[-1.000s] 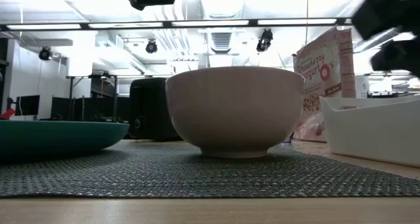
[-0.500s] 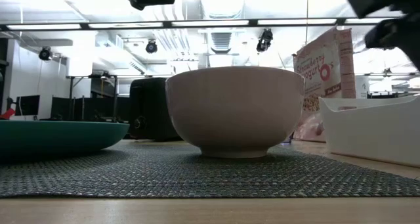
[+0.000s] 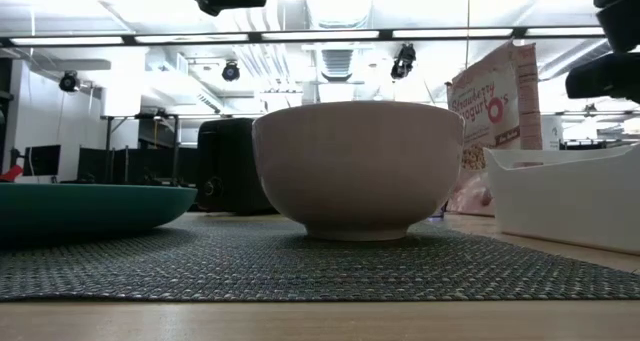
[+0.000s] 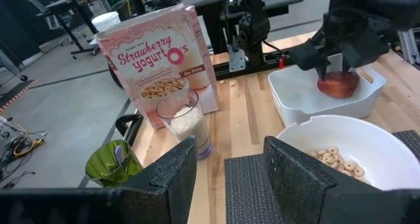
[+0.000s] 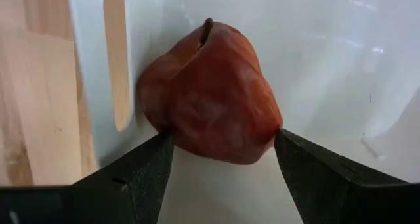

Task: Arrange a breakfast setting
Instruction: Put the apple on the green plate

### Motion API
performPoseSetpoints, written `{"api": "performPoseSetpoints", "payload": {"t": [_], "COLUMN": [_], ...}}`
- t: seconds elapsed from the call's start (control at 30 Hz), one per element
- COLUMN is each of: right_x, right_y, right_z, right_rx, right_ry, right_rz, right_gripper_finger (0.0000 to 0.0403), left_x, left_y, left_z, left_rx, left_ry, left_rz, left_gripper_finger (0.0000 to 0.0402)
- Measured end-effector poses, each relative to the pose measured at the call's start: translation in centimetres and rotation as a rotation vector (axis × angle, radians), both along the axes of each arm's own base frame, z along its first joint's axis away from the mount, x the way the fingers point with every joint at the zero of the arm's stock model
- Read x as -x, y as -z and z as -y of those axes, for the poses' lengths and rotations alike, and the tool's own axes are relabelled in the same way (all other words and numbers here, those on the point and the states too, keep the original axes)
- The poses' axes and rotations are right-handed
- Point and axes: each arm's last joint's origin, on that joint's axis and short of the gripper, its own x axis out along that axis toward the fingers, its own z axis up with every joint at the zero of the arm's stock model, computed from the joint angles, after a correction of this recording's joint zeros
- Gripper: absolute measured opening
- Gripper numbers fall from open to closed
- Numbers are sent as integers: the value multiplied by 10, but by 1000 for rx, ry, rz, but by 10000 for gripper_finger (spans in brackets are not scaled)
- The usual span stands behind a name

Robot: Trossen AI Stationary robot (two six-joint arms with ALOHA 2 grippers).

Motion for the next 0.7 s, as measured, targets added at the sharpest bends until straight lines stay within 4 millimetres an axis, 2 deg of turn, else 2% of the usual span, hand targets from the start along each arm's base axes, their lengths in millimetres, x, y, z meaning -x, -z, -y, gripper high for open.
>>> {"api": "performPoseSetpoints", "payload": {"t": [0.3,0.5,0.7], "right_x": [-6,-10,-9], "right_y": [3,-4,-25], "right_z": [1,8,21], "right_rx": [-20,-30,38], "right_ry": [-79,18,154], "right_rz": [30,64,212], "right_gripper_finger": [256,256,256], "left_x": [0,0,0], "left_y": [0,0,0], "left_z": [0,0,0], "left_rx": [-12,-14,-13], "left_ry": [4,5,7], "left_rz": [-2,-2,-2], "left_gripper_finger": [160,160,160]}}
